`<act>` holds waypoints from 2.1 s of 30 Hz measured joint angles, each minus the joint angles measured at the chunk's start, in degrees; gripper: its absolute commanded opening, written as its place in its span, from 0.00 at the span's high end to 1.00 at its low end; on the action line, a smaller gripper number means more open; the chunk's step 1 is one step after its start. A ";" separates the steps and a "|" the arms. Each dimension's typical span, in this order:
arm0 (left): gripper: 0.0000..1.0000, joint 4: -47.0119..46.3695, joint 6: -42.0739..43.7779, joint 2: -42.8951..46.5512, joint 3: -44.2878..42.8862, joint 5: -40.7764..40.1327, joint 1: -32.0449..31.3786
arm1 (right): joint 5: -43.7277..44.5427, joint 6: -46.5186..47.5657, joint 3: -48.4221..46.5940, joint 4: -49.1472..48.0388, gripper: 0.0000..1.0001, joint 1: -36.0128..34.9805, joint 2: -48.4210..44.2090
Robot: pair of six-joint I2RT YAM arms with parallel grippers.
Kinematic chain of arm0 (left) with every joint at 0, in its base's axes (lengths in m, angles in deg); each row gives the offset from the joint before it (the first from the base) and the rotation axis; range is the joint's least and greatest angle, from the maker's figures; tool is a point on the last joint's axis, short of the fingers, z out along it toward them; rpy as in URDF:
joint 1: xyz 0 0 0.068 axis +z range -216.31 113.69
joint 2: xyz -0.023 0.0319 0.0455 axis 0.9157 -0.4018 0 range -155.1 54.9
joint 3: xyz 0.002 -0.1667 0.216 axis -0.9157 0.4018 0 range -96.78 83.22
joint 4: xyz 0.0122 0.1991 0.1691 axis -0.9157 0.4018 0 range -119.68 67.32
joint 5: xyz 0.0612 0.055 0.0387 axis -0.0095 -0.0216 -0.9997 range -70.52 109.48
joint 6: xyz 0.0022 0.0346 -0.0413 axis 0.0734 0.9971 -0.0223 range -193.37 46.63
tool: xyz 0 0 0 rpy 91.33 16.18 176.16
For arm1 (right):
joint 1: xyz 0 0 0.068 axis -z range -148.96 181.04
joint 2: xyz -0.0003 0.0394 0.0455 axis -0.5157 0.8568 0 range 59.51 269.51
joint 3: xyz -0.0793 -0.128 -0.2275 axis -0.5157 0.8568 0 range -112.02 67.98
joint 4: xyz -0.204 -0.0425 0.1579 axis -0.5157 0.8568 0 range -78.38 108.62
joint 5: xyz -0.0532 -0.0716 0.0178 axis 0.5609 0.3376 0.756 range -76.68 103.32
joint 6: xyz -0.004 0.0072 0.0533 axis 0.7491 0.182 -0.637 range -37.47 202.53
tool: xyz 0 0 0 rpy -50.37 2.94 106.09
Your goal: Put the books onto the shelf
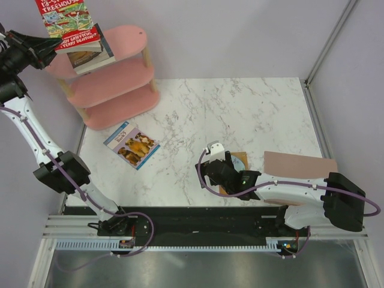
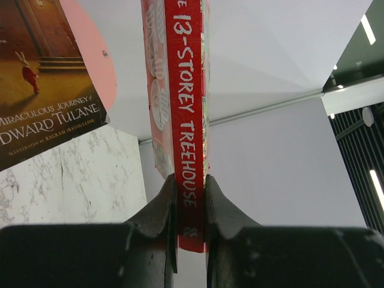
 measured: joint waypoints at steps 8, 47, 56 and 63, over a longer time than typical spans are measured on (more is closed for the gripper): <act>0.98 0.98 1.51 -2.64 0.00 -0.28 -0.02 | 0.02 0.00 0.00 0.24 0.02 0.00 0.00; 0.98 11.39 15.69 -5.51 3.74 -13.90 -5.18 | -0.02 0.02 -0.22 0.26 0.02 -0.02 0.66; 0.63 12.61 17.35 -5.51 4.76 -13.90 -5.18 | 0.00 0.02 -0.22 0.28 0.02 -0.02 0.85; 0.37 12.35 17.94 -5.44 4.48 -13.07 -5.22 | 0.00 0.02 -0.28 0.31 0.02 0.00 0.87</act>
